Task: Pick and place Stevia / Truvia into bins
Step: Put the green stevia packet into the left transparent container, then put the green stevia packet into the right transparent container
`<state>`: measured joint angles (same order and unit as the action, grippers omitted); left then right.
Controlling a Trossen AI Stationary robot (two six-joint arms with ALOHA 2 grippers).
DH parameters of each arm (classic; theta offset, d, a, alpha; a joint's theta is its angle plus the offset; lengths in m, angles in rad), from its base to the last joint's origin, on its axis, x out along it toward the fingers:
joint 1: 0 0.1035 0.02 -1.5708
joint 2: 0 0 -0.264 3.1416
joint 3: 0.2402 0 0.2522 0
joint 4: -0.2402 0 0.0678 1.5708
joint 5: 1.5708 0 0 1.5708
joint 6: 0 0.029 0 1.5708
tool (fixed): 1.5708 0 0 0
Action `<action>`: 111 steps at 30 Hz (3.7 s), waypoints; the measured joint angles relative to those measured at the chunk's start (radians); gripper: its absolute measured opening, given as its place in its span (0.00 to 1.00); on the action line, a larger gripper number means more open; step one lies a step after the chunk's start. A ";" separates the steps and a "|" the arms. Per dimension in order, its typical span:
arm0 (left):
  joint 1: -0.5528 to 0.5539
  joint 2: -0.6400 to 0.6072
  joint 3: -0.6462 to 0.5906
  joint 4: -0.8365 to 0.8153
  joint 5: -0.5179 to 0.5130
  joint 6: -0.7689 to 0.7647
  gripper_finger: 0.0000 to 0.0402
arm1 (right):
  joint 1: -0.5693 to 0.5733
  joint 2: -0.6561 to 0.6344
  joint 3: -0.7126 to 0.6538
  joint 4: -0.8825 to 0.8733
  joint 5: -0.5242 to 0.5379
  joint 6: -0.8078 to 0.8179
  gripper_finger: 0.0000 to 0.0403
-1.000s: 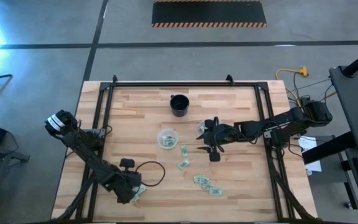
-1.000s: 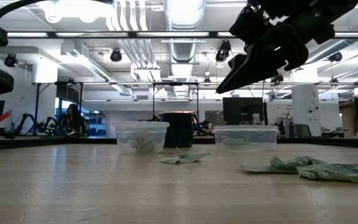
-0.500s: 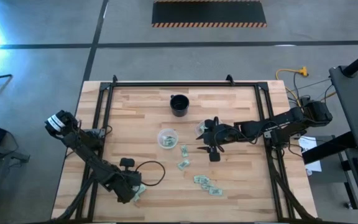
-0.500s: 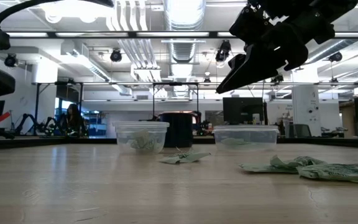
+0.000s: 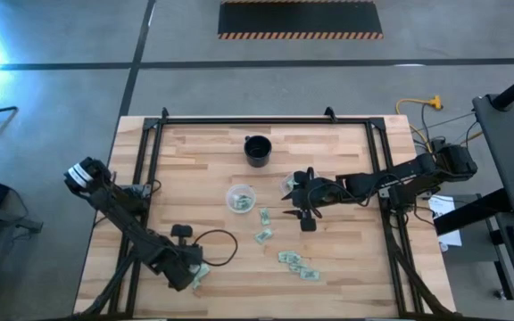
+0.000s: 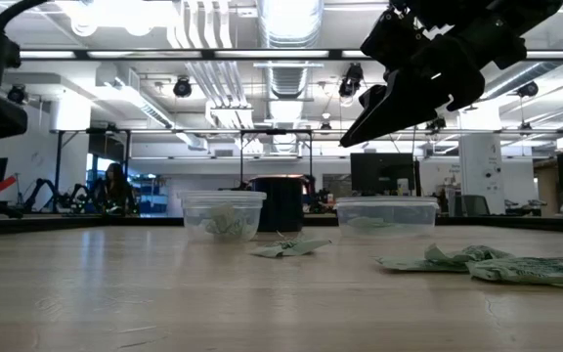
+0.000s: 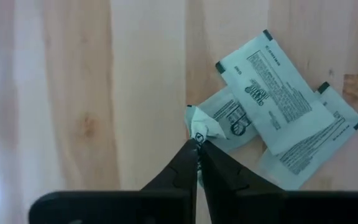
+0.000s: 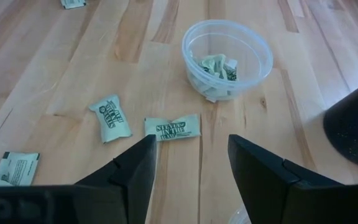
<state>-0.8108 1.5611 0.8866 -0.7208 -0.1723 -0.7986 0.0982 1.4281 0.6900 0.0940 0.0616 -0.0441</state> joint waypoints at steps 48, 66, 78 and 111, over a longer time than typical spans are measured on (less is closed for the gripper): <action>0.674 0.023 0.079 0.350 -0.248 0.981 0.13 | 0.020 0.000 -0.012 -0.008 -0.010 0.060 0.48; 0.562 -0.108 0.075 0.301 -0.254 0.875 0.25 | 0.164 0.083 -0.011 0.226 -0.097 0.004 0.48; 0.353 -0.250 0.054 0.194 -0.354 0.673 0.26 | 0.150 0.380 0.197 0.154 -0.124 -0.057 0.48; 0.107 -0.320 -0.030 0.136 -0.535 0.386 0.26 | 0.077 0.587 0.475 -0.222 -0.215 -0.064 0.25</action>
<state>-0.7040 1.2407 0.8570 -0.5850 -0.7078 -0.4126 0.1753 2.0151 1.1648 -0.1284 -0.1535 -0.1082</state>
